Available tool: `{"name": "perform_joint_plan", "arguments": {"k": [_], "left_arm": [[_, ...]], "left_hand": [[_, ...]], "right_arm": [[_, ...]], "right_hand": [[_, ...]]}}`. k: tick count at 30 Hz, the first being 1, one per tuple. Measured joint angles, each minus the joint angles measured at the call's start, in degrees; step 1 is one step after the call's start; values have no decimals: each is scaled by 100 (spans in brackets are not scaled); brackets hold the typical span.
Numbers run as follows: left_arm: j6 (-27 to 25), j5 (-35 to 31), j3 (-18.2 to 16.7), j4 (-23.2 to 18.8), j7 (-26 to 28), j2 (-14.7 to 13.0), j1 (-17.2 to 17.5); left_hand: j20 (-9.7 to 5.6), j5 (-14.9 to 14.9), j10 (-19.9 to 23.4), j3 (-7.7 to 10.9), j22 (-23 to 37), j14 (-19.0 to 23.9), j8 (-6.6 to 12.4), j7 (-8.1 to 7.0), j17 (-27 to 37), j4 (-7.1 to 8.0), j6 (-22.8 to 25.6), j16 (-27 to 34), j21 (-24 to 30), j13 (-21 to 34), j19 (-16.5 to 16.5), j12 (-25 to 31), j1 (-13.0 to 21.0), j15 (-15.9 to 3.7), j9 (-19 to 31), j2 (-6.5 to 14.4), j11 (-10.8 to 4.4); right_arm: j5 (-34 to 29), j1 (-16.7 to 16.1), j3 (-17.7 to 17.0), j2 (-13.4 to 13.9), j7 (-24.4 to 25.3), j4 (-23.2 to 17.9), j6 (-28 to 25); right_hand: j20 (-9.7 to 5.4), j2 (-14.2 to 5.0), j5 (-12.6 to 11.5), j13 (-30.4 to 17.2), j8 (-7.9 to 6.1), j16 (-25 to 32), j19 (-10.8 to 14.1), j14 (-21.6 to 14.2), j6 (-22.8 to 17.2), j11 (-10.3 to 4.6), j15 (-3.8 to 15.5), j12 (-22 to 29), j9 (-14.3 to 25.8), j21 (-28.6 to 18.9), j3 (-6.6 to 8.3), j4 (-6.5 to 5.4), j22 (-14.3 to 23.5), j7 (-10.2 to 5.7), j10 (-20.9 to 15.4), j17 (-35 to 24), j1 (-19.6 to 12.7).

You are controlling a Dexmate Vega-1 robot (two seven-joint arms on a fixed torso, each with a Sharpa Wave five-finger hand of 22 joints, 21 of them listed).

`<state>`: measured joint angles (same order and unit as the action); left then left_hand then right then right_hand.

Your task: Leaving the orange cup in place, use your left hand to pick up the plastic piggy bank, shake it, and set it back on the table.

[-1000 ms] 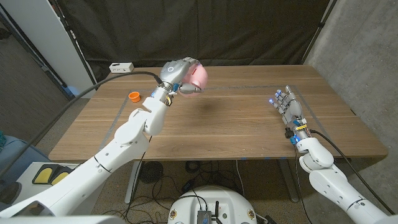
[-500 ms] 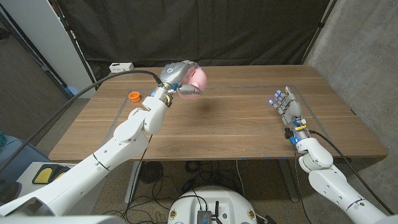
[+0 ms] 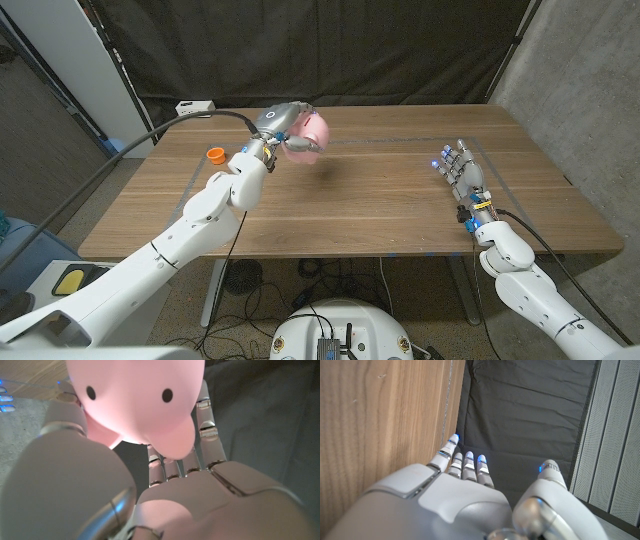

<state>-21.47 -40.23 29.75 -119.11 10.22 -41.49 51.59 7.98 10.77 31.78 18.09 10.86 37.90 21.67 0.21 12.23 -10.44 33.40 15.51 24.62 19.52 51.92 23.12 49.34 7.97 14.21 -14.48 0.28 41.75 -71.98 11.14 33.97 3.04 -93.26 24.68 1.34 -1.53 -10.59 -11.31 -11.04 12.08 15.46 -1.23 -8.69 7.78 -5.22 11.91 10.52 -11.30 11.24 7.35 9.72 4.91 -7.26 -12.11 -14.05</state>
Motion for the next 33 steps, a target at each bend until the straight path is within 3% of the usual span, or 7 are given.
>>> {"name": "perform_joint_plan", "arguments": {"k": [6, 7, 11, 21, 22, 32, 33], "left_arm": [[-221, 210, 0, 0, -226, 0, 0], [-252, 246, 118, 84, -266, 39, -212], [-335, 369, 223, 170, -396, 42, -387], [-378, 714, 354, 348, -602, 43, -612], [-377, 728, 454, 528, -609, 61, -783], [-317, 969, 626, 840, -650, 120, -1048], [-297, 1008, 701, 1016, -650, 159, -1164]], "left_hand": [[-1, -14, 9, 0, 0, 22, 0, 29, -11, 0, 30, 0, 0, 0, 1, 16, -4, -18, 0, 4, -8], [-1, -14, 9, 0, 0, 22, 0, 29, -12, 0, 31, 0, 0, 0, 1, 16, -4, -18, 0, 4, -8], [-1, -14, 32, 0, 0, 32, -2, -8, -13, 0, 74, 0, 0, 0, 1, 17, -4, -27, 0, 4, -8], [-21, 5, 145, 0, 0, 75, -23, 31, 19, 0, 156, -5, 1, -1, 21, -18, -4, -73, 0, 4, 39], [-24, 5, 150, 0, 0, 81, -27, 39, 19, 0, 164, -5, 1, 0, 23, -18, -4, -79, 0, 4, 34], [-42, 5, 152, 0, -1, 84, -51, 20, 19, 0, 186, -6, 0, 0, 41, -41, -4, -84, 0, 4, 34], [-42, 5, 152, 0, -1, 84, -66, 48, 19, 0, 215, -6, 0, 0, 41, -42, -4, -84, 0, 4, 34]], "right_arm": [[0, 23, 17, -1, 0, 12, 0], [0, 25, 20, -1, 0, 14, -26], [-1, 37, 30, -5, 2, 23, -40], [-9, 28, 35, -9, 12, 25, -41], [-21, 24, 35, -9, 44, 23, -41], [-47, -26, 30, 8, 83, -45, -41], [-62, -33, 27, 12, 106, -55, -43]], "right_hand": [[0, 0, 0, 0, 0, 0, 0, 0, 0, 0, 0, 0, 0, 0, 0, 0, 0, 0, 0, 0, 0], [0, 0, 0, 0, 0, 0, 0, 0, 0, 0, 0, 0, 0, 0, 0, 0, 0, 0, 0, 0, 0], [0, 0, 0, 0, 0, 0, 0, 0, 0, 0, 0, 0, 0, 0, 0, 0, 0, 0, 0, 0, 0], [0, 0, 0, 0, 0, 0, 0, 0, 0, 0, 0, 0, 0, 0, 0, 0, 0, 0, 0, 0, 0], [0, 0, 0, 0, 0, 0, 0, 1, 0, 0, 0, 0, 0, 0, 0, 0, 0, 0, 0, 0, 0], [0, 0, 0, 0, 0, 0, 0, 1, 0, 0, 0, 0, 0, 0, 0, 0, 0, 0, 0, 0, 0], [0, 0, 0, 0, 0, 0, 0, 1, 0, 0, 1, 0, 0, 0, 0, 0, 0, 0, 0, 0, 0]]}}
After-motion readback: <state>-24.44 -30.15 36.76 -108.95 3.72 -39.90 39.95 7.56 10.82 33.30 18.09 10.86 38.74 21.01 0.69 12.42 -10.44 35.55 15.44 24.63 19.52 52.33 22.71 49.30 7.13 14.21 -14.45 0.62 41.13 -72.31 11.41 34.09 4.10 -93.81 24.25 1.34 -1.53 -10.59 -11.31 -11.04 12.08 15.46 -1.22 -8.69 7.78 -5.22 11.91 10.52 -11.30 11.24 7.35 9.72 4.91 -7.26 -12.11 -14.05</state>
